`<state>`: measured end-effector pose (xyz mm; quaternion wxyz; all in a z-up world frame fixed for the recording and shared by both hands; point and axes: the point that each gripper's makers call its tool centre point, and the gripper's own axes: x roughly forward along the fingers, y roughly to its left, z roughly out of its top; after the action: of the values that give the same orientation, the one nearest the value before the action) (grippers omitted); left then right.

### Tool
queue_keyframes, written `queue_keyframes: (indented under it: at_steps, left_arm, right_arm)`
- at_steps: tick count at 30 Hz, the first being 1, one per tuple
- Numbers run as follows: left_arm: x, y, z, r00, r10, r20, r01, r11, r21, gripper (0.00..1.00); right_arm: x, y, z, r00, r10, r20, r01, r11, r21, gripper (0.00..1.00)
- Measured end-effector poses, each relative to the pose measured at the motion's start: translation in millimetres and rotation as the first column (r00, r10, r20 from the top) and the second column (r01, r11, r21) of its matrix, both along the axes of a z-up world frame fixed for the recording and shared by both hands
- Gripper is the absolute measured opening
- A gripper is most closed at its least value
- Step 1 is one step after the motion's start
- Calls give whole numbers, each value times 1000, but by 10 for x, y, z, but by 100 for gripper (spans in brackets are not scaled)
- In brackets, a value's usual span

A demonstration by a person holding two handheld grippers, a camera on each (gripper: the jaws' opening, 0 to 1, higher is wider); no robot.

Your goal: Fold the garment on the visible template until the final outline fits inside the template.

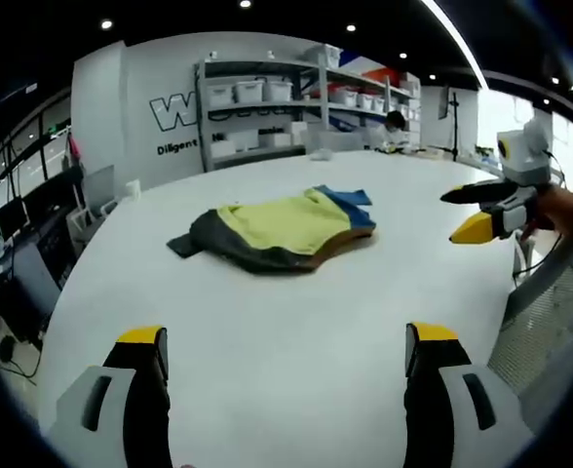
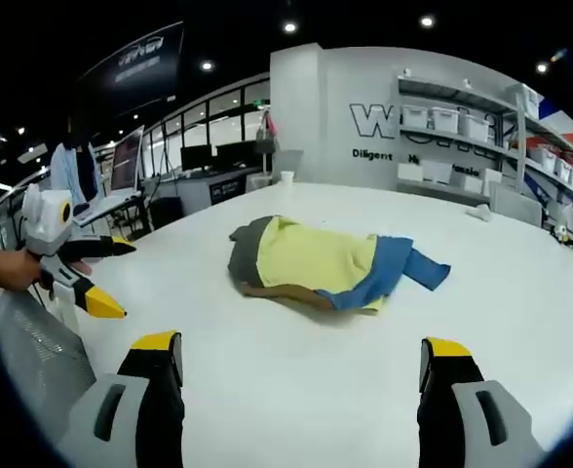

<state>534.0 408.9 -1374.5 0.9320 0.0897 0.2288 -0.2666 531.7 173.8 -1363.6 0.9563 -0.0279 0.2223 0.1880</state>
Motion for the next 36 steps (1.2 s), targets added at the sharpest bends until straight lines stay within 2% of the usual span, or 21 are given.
queue_keyframes:
  at_steps: [8,36]
  left_arm:
    - [-10,-13,-21,1000,-9,-1,9,1000,21,99]
    - [-34,-49,-52,1000,-25,-11,25,999,26,99]
  right_arm:
    - [-2,4,-7,1000,3,-3,-3,1000,5,100]
    - [-27,31,-35,1000,17,-19,-16,1000,10,100]
